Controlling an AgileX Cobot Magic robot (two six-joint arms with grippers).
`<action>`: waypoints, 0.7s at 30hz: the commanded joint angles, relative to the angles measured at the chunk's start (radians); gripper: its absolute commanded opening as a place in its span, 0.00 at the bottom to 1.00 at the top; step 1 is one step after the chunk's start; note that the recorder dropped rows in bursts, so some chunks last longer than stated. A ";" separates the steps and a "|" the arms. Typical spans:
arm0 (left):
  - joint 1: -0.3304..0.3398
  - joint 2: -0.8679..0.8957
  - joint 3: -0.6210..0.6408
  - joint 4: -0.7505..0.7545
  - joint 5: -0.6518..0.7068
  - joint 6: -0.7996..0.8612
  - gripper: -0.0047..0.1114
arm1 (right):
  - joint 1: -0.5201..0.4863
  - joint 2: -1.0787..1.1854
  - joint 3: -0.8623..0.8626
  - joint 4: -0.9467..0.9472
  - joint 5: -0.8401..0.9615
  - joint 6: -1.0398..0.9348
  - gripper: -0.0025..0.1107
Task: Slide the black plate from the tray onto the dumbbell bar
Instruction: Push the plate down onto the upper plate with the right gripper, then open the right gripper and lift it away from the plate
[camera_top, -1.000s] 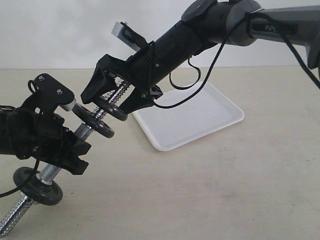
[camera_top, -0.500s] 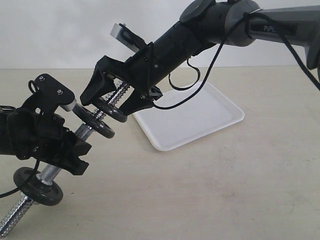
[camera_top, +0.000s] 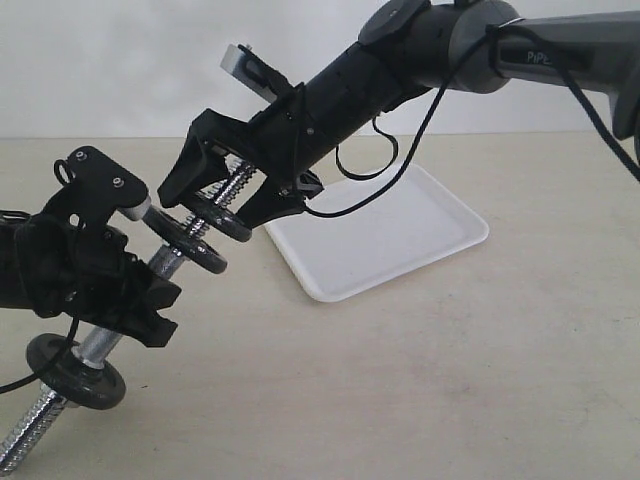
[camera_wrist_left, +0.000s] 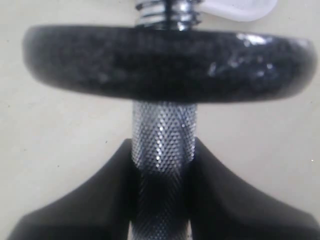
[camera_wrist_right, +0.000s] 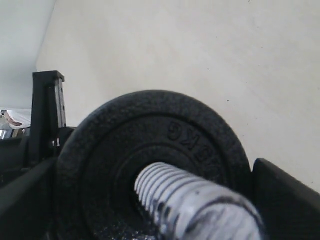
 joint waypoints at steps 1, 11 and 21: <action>-0.001 -0.045 -0.039 -0.047 -0.070 -0.012 0.07 | 0.001 -0.026 -0.013 0.071 0.024 -0.002 0.78; -0.001 -0.045 -0.039 -0.047 -0.070 -0.012 0.07 | 0.001 -0.026 -0.013 0.070 0.024 0.000 0.87; -0.001 -0.045 -0.039 -0.047 -0.074 -0.012 0.07 | 0.001 -0.026 -0.013 0.070 0.010 0.000 0.87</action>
